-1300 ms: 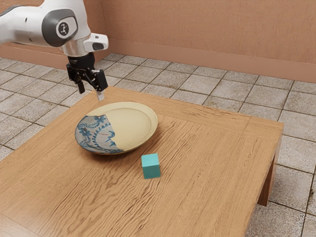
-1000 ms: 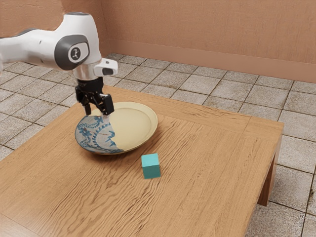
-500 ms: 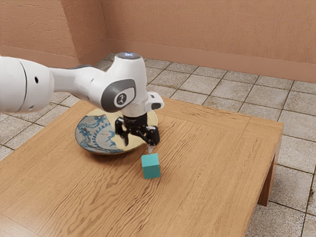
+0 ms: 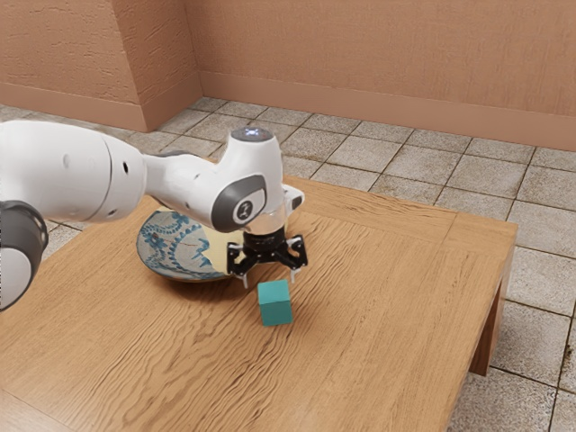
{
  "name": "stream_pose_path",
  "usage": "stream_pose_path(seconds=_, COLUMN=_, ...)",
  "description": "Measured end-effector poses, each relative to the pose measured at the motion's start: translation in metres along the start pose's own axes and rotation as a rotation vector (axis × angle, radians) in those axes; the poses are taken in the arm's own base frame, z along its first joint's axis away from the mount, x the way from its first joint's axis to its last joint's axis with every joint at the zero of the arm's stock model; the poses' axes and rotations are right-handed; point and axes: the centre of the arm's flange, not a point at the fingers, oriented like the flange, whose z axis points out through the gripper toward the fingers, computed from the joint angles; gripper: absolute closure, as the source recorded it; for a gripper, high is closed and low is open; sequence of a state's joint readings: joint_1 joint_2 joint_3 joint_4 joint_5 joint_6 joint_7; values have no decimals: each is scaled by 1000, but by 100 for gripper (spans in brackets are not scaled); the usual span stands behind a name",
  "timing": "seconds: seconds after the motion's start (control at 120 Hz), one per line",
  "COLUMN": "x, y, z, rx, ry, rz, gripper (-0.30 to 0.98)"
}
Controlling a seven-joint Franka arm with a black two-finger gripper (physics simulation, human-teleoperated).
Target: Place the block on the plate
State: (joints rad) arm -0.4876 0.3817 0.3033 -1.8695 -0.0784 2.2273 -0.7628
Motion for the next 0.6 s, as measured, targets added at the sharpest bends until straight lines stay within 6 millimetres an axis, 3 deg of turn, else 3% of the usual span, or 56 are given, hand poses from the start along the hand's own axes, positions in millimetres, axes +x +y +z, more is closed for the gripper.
stream_pose_path(seconds=0.6, x=-2, y=3, z=53, rx=17, ry=10, rz=-214, gripper=0)
